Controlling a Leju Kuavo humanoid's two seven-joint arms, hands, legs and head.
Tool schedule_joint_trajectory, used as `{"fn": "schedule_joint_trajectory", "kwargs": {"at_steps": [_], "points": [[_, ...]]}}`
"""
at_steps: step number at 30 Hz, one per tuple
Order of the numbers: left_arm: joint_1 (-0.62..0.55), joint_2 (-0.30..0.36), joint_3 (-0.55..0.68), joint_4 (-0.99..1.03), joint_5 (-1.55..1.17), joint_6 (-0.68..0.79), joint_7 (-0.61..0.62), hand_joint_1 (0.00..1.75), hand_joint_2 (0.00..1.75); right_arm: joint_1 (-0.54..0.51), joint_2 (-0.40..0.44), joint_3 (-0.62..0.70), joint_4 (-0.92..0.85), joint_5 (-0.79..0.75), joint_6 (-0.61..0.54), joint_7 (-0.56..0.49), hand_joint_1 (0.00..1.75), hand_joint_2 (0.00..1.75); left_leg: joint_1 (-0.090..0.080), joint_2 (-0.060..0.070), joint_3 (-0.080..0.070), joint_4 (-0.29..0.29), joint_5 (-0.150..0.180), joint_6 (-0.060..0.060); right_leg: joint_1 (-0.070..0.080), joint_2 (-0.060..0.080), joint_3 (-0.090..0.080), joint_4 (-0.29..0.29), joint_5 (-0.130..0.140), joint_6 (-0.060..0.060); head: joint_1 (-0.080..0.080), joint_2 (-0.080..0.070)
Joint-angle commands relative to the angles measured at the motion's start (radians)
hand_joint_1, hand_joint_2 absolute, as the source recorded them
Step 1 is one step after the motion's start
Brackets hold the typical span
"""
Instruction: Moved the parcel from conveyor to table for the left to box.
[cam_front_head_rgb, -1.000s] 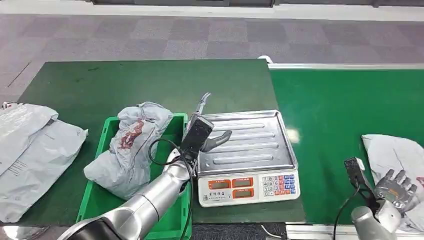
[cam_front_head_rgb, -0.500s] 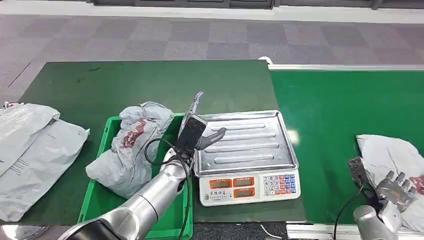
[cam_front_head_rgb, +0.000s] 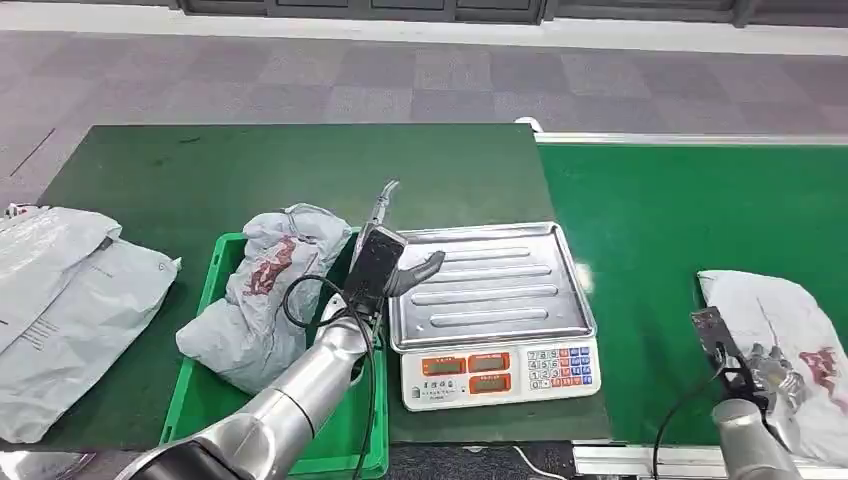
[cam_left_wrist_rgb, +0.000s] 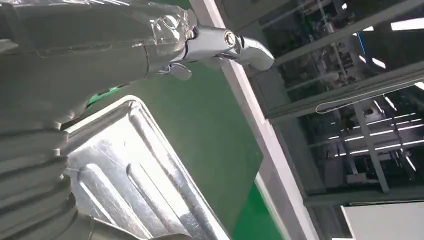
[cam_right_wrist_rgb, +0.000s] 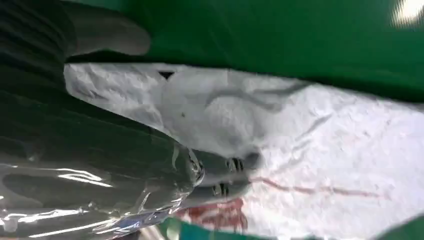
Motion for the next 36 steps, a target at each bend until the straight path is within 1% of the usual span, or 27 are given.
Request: {"fn": "schedule_joint_trajectory", "kwargs": {"at_steps": [1, 2, 5, 7, 13, 16, 23, 26, 29, 30, 31, 33, 34, 36], "points": [[-0.030, -0.006, 0.129, 0.033, -0.032, -0.022, 0.023, 0.00, 1.75, -0.055, 0.108, -0.077, 0.054, 0.037, 0.025, 0.042, 1.75, 1.75, 0.003, 0.006, 0.000, 0.000, 0.000, -0.001, 0.003, 0.005, 0.000, -0.003, 0.003, 0.000, 0.000, 0.000], [-0.031, -0.008, 0.141, 0.036, -0.039, -0.024, 0.025, 0.00, 1.75, -0.060, 0.111, -0.087, 0.051, 0.051, 0.024, 0.046, 1.75, 1.75, 0.003, 0.009, -0.001, -0.001, 0.001, -0.001, 0.002, 0.008, -0.001, -0.004, 0.005, 0.000, 0.000, 0.000], [-0.030, -0.006, 0.144, 0.036, -0.042, -0.026, 0.023, 0.00, 1.75, -0.059, 0.111, -0.089, 0.047, 0.055, 0.023, 0.045, 1.75, 1.75, 0.001, 0.008, -0.001, -0.001, 0.002, -0.001, 0.001, 0.008, -0.002, -0.004, 0.005, -0.001, 0.000, 0.000], [-0.030, -0.010, 0.164, 0.039, -0.053, -0.034, 0.022, 0.00, 1.75, -0.059, 0.121, -0.106, 0.031, 0.085, 0.018, 0.047, 1.75, 1.75, 0.000, 0.005, -0.001, 0.000, 0.003, 0.002, 0.000, 0.006, -0.001, -0.003, 0.006, 0.003, 0.000, 0.000], [-0.027, -0.014, 0.173, 0.036, -0.063, -0.042, 0.022, 0.00, 1.75, -0.061, 0.131, -0.119, 0.015, 0.104, 0.017, 0.053, 1.75, 1.75, 0.000, 0.005, -0.001, -0.001, 0.003, 0.002, 0.000, 0.005, -0.001, -0.004, 0.005, 0.002, 0.000, 0.000], [-0.020, -0.016, 0.190, 0.030, -0.080, -0.050, 0.023, 0.00, 1.75, -0.051, 0.156, -0.161, -0.033, 0.121, 0.021, 0.033, 1.75, 1.75, 0.000, 0.003, -0.001, -0.003, 0.002, 0.001, 0.000, 0.003, -0.001, -0.004, 0.004, 0.001, 0.000, 0.000], [-0.020, -0.016, 0.190, 0.030, -0.080, -0.050, 0.023, 0.00, 1.75, -0.051, 0.156, -0.161, -0.033, 0.121, 0.021, 0.033, 1.75, 1.75, 0.000, 0.004, -0.001, -0.002, 0.001, 0.000, 0.000, 0.004, -0.002, -0.003, 0.003, 0.000, 0.000, 0.000], [-0.017, -0.016, 0.203, 0.026, -0.090, -0.053, 0.020, 0.00, 1.75, -0.043, 0.183, -0.182, -0.086, 0.142, 0.015, -0.008, 1.75, 1.75, 0.000, 0.003, -0.002, -0.003, 0.002, 0.000, 0.000, 0.003, -0.003, -0.003, 0.002, 0.000, 0.000, 0.000], [-0.013, -0.016, 0.224, 0.024, -0.112, -0.054, 0.017, 0.00, 1.75, -0.022, 0.253, -0.191, -0.245, 0.184, 0.014, -0.061, 1.75, 1.75, 0.000, 0.004, -0.002, -0.003, 0.001, 0.000, 0.000, 0.004, -0.003, -0.003, 0.002, 0.000, 0.000, 0.000], [-0.011, -0.016, 0.232, 0.024, -0.120, -0.054, 0.014, 0.00, 1.75, -0.013, 0.280, -0.187, -0.314, 0.192, 0.017, -0.063, 1.75, 1.75, 0.000, 0.005, -0.003, -0.002, 0.001, 0.001, 0.000, 0.005, -0.004, -0.002, 0.003, 0.000, 0.000, 0.000], [-0.010, -0.016, 0.232, 0.024, -0.131, -0.045, 0.012, 0.00, 1.75, -0.007, 0.296, -0.176, -0.363, 0.205, -0.014, -0.089, 1.75, 1.75, 0.000, 0.005, -0.003, -0.002, 0.001, 0.000, 0.000, 0.005, -0.004, -0.002, 0.003, 0.000, 0.000, 0.000], [-0.006, -0.016, 0.230, 0.023, -0.140, -0.039, 0.011, 0.00, 1.75, 0.010, 0.346, -0.142, -0.529, 0.227, -0.023, -0.092, 1.75, 1.75, -0.001, 0.005, -0.004, -0.002, 0.001, 0.000, 0.000, 0.006, -0.006, -0.001, 0.002, 0.000, 0.000, 0.000], [-0.005, -0.016, 0.227, 0.026, -0.145, -0.032, 0.011, 0.00, 1.75, 0.015, 0.360, -0.119, -0.598, 0.235, -0.022, -0.089, 1.75, 1.75, -0.001, 0.007, -0.004, -0.002, 0.001, -0.001, -0.001, 0.007, -0.007, 0.000, 0.002, -0.001, 0.000, 0.000], [-0.006, -0.016, 0.224, 0.035, -0.151, -0.025, 0.012, 0.00, 1.75, 0.010, 0.368, -0.081, -0.688, 0.264, -0.056, -0.099, 1.75, 1.75, -0.002, 0.007, -0.005, -0.002, 0.001, -0.001, -0.002, 0.006, -0.009, 0.002, 0.002, -0.001, 0.000, 0.000]]}}
